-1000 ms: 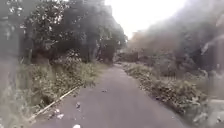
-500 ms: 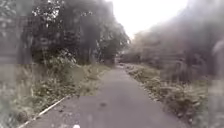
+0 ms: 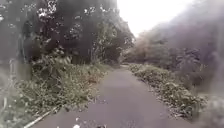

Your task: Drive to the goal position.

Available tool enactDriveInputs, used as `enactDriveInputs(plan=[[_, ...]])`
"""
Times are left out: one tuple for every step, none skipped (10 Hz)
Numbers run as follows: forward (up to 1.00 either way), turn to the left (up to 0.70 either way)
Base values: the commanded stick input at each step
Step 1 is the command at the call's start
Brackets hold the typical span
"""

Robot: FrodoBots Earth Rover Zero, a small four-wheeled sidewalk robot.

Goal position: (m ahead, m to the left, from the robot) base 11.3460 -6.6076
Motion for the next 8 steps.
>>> enactDriveInputs(plan=[[1.00,-0.27],[1.00,-0.22],[1.00,-0.05],[1.00,0.00],[1.00,0.00],[1.00,0.00],[1.00,0.00],[1.00,0.00]])
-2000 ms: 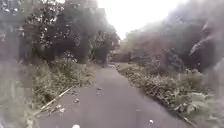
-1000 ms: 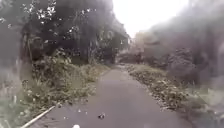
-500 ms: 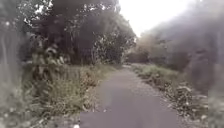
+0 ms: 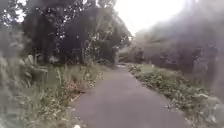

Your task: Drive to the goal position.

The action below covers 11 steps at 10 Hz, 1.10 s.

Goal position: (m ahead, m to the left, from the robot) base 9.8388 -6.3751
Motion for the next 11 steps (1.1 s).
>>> enactDriveInputs(plan=[[1.00,0.00],[1.00,0.00],[1.00,0.00],[1.00,0.00],[1.00,0.00],[1.00,0.00],[1.00,0.00],[1.00,0.00],[1.00,0.00],[1.00,0.00],[1.00,-0.05]])
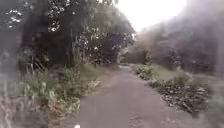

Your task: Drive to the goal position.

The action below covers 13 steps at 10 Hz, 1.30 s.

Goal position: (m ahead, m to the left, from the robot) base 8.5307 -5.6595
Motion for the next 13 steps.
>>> enactDriveInputs(plan=[[1.00,-0.10],[1.00,-0.16],[1.00,-0.23],[1.00,0.00],[1.00,0.00],[1.00,0.00],[1.00,0.00],[1.00,0.00],[1.00,-0.22],[1.00,-0.31],[1.00,-0.32],[1.00,0.00],[1.00,0.00]])
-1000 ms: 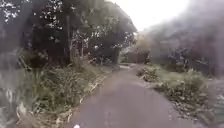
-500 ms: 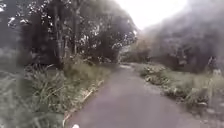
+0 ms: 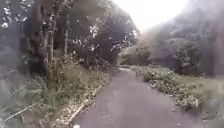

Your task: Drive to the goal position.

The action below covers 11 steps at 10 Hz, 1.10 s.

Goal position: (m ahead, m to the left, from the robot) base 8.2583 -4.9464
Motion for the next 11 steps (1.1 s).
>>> enactDriveInputs(plan=[[1.00,0.00],[1.00,0.00],[1.00,0.00],[1.00,0.00],[1.00,-0.06],[1.00,-0.28],[1.00,-0.36],[1.00,0.00],[1.00,0.00],[1.00,0.00],[1.00,0.00]])
